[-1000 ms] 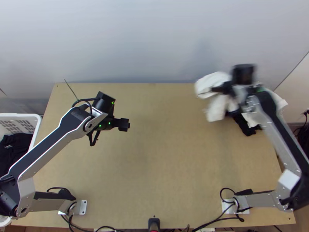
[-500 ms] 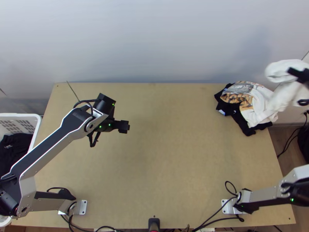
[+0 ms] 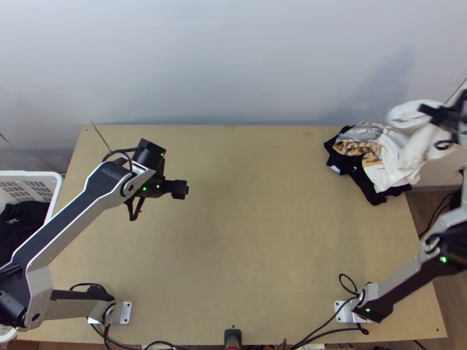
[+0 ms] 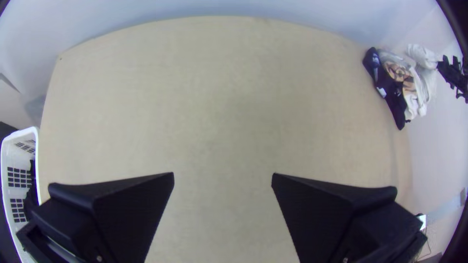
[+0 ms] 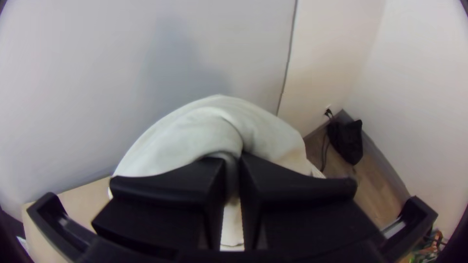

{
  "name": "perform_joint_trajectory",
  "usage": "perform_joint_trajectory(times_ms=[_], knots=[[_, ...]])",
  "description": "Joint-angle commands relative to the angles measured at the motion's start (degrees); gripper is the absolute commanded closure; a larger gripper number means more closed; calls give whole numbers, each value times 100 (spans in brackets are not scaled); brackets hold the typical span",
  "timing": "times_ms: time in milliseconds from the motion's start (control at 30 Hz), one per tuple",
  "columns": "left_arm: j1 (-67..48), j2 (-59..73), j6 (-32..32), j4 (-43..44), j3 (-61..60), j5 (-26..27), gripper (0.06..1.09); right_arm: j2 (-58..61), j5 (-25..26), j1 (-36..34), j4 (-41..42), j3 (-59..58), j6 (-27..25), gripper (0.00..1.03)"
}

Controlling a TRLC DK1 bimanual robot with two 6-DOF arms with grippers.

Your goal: Fold the t-shirt

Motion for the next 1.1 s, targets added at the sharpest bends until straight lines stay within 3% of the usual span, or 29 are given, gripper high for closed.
perform_joint_trajectory(times_ms=[0,300,700,1000,1067], knots=[[300,-146,28,-53,-123,4,11,655,149,833,152,96,443,100],[625,-331,115,-53,-431,83,11,268,175,1325,143,-915,583,100],[484,-278,19,52,-334,162,11,-1086,149,824,460,-3402,144,97],[326,-287,-34,52,-316,162,11,-1217,-449,631,196,-3077,724,19],[335,-331,-34,43,-316,153,11,-1288,-475,639,-15,-2778,821,10]])
